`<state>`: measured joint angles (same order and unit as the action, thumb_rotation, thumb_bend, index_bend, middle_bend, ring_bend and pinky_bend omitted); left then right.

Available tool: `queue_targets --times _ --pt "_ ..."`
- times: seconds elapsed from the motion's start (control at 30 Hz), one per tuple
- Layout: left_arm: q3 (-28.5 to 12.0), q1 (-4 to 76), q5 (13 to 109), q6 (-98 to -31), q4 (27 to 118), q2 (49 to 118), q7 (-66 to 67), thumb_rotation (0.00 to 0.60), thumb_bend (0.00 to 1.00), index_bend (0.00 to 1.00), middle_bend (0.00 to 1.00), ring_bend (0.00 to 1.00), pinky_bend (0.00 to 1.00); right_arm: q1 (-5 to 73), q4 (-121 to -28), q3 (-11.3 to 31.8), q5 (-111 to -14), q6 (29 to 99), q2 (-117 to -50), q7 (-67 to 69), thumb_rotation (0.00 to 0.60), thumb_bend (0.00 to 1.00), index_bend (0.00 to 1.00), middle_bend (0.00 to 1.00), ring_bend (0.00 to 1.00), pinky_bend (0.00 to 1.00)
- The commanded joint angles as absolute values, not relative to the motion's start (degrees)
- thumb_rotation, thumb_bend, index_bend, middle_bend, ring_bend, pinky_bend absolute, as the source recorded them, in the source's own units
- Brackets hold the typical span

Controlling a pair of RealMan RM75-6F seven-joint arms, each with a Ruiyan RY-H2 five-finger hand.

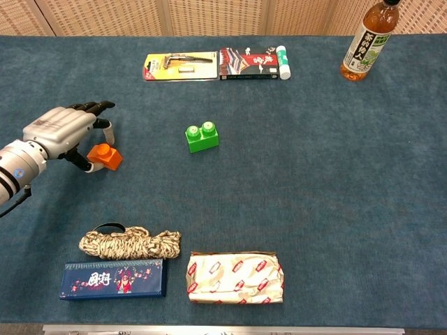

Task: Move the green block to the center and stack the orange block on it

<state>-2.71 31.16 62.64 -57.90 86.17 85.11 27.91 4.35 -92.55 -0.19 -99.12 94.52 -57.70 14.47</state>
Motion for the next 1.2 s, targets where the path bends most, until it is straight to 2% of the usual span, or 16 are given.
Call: queue_targets --times 0.03,0.63,1.2 --pt "-2.71 31.17 62.68 -57.94 86.02 85.19 27.72 0.600 0.24 0.41 0.00 0.00 0.11 4.37 -92.57 -0.15 -99.10 94.42 -57.69 14.45 0.600 0.28 0.30 0.20 0.00 0.02" --pt "-2.64 31.09 62.93 -58.44 85.71 85.60 26.99 0.600 0.26 0.52 0.00 0.00 0.15 4.23 -92.60 0.18 -98.75 94.21 -57.55 14.78 0.600 0.28 0.30 0.20 0.00 0.02" --pt "-2.55 32.50 62.25 -62.20 95.34 84.78 37.60 0.600 0.26 0.52 0.00 0.00 0.15 2.91 -92.22 1.26 -97.60 96.88 -56.97 16.95 0.600 0.28 0.30 0.20 0.00 0.02"
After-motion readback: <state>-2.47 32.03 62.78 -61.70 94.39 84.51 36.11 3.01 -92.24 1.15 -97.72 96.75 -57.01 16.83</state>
